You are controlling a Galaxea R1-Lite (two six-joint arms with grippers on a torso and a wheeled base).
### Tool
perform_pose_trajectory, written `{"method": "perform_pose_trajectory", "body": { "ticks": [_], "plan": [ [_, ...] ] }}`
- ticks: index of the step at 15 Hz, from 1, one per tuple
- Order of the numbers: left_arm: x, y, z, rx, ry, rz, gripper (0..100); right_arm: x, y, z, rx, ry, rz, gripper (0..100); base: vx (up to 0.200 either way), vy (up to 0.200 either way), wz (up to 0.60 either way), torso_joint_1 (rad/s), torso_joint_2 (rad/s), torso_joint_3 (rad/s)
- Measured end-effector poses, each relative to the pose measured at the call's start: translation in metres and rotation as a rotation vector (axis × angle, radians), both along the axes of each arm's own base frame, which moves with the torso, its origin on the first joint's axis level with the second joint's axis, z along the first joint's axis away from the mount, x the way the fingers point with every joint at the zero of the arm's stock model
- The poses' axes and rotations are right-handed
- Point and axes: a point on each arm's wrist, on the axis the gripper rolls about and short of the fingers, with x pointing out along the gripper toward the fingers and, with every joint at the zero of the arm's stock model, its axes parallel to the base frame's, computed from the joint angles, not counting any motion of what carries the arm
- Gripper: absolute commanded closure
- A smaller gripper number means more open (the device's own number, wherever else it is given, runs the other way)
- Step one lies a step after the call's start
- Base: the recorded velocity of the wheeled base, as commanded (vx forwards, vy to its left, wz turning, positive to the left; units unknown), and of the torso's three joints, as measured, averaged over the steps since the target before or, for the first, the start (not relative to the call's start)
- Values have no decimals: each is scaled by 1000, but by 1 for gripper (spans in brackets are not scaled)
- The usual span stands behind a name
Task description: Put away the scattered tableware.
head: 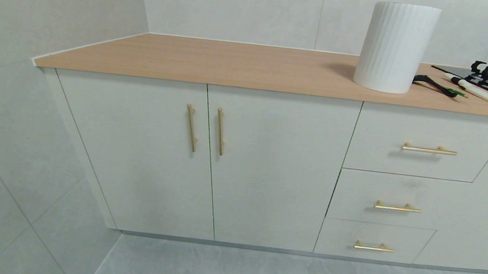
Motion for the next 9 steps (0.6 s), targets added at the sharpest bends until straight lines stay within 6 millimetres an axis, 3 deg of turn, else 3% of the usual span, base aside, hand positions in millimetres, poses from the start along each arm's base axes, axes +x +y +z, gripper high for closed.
{"method": "perform_pose_trajectory", "body": {
  "ticks": [9],
  "plan": [
    [0,0,0,-1,-2,-18,0,0,0,0,8,0,-1,0,0,0,0,0,0,0]
  ]
}}
